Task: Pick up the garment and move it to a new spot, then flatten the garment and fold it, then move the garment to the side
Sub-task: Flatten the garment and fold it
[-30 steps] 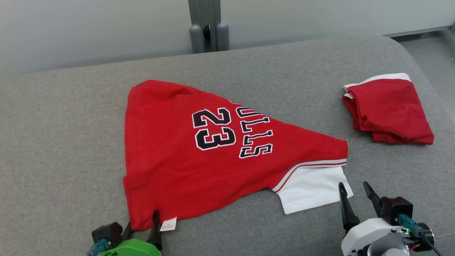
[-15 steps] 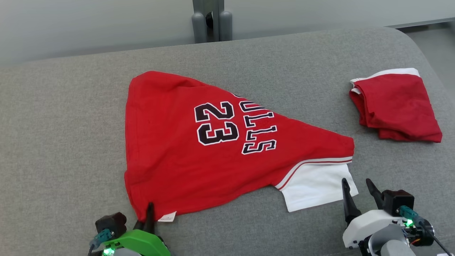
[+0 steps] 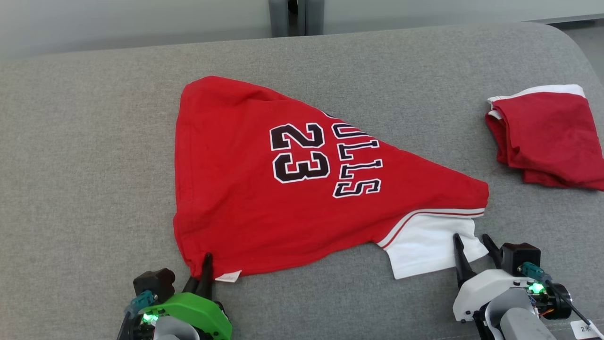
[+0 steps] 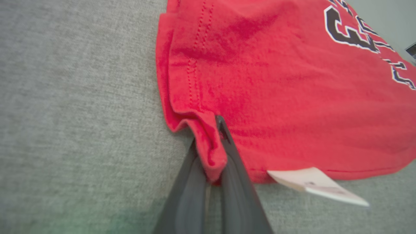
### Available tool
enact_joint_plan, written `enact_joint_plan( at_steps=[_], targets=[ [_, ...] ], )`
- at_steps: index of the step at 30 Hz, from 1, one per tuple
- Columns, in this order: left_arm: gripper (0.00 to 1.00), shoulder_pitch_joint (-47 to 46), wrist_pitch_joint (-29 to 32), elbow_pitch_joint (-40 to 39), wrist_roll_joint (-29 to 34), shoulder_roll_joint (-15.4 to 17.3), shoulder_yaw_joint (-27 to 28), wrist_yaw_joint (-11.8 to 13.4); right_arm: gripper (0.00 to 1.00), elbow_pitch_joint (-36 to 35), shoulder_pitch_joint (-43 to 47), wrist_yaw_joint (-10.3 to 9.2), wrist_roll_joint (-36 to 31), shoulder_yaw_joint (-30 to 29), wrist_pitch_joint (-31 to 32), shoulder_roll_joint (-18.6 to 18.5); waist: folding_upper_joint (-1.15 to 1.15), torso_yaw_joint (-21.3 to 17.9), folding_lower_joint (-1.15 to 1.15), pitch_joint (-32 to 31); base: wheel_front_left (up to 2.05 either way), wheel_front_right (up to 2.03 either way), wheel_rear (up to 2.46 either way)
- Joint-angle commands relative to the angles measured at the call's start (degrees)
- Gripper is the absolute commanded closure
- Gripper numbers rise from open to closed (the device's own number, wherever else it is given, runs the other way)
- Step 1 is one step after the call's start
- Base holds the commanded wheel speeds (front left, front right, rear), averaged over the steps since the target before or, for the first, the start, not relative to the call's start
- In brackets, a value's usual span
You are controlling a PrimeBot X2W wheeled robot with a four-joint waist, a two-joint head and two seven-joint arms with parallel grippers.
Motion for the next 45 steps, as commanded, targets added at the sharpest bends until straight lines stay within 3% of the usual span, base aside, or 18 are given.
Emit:
enact_joint_plan(
  at_steps=[1,5,9,22,26,31,35,39,45],
  targets=[
    [1.00,0.3,1.7,1.8,0.7,0.0,0.1,0.3,1.00,2.8,1.2,0.48,0.8,2.0,1.3,1.2,0.00,0.2,0.00,0.2,0.00,0.00,0.00],
    [1.00,0.8,1.7,1.0,1.4,0.0,1.0,0.1,1.00,5.5,2.5,0.47,2.9,4.3,1.6,1.2,0.00,0.0,0.00,0.0,0.00,0.00,0.00],
    [1.00,1.6,1.3,-1.9,1.7,0.0,2.2,-0.4,1.00,1.6,3.4,0.44,5.7,4.5,1.4,0.5,0.00,-0.3,0.00,-1.2,0.00,0.00,0.00],
    [1.00,-3.4,1.0,-21.7,5.1,0.4,8.5,-2.9,1.00,-31.2,-1.8,0.26,17.8,1.6,0.6,-2.6,0.00,-0.1,0.00,-9.5,0.00,0.00,0.00],
    [1.00,-10.0,1.0,-26.3,5.8,3.2,8.7,-3.1,1.00,-38.0,-8.0,0.26,19.4,0.6,0.6,-5.9,0.00,0.2,0.00,-10.9,0.00,0.00,0.00],
    [1.00,-20.7,1.8,-29.8,5.1,9.4,6.4,-3.1,1.00,-43.1,-16.4,0.26,21.4,-0.7,0.6,-10.5,0.00,1.7,0.00,-11.7,0.00,0.00,0.00],
    [1.00,-28.4,3.8,-30.6,6.0,13.0,6.2,-3.1,1.00,-42.8,-23.2,0.21,21.7,-0.8,0.6,-14.5,0.00,2.9,0.00,-11.0,0.00,0.00,0.00],
    [1.00,-34.0,6.6,-28.9,6.1,14.3,6.1,-2.9,1.00,-38.8,-30.1,0.21,20.9,0.4,2.2,-16.8,0.00,3.7,0.00,-8.1,0.00,0.00,0.00],
    [1.00,-39.7,6.2,-23.0,7.7,14.0,4.4,-2.7,1.00,-30.2,-40.2,0.20,19.0,2.1,2.5,-16.2,0.00,4.2,0.00,-0.3,0.00,0.00,0.00]
  ],
)
